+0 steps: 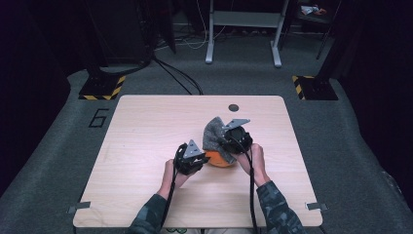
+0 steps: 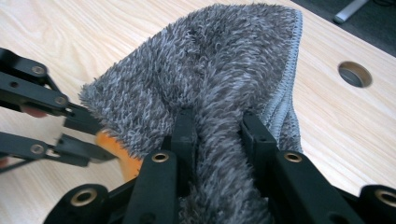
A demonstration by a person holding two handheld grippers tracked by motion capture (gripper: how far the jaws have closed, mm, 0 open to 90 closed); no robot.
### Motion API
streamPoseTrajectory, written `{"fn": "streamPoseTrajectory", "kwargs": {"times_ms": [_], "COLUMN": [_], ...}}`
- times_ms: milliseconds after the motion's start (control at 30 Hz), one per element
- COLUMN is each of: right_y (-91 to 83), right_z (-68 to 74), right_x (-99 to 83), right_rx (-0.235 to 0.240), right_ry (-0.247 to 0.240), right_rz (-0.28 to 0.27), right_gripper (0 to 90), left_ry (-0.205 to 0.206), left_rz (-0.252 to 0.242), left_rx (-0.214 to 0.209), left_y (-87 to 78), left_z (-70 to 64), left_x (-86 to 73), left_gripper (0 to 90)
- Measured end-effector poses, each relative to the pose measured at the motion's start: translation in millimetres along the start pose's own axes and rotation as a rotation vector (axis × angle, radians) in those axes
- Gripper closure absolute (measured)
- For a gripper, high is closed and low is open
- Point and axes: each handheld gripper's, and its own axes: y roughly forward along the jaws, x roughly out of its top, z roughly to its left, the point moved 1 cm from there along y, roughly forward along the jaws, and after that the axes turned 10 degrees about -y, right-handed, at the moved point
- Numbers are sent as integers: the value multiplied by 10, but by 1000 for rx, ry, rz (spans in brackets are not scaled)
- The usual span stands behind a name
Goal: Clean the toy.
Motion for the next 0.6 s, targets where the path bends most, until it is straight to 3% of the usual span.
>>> {"fn": "streamPoseTrajectory", "kwargs": {"times_ms": [600], "right_y": [-73], "right_z": [-299], "right_x": [-398], "right_rx": [-38], "right_ry": [141], "right_rz": [28], "right_gripper": [698], "left_ry": [-24], "left_rz": [-11], "left_rx": [0], "left_y": [6], "left_z": [31], "left_x": [-30], "left_gripper": [788]}}
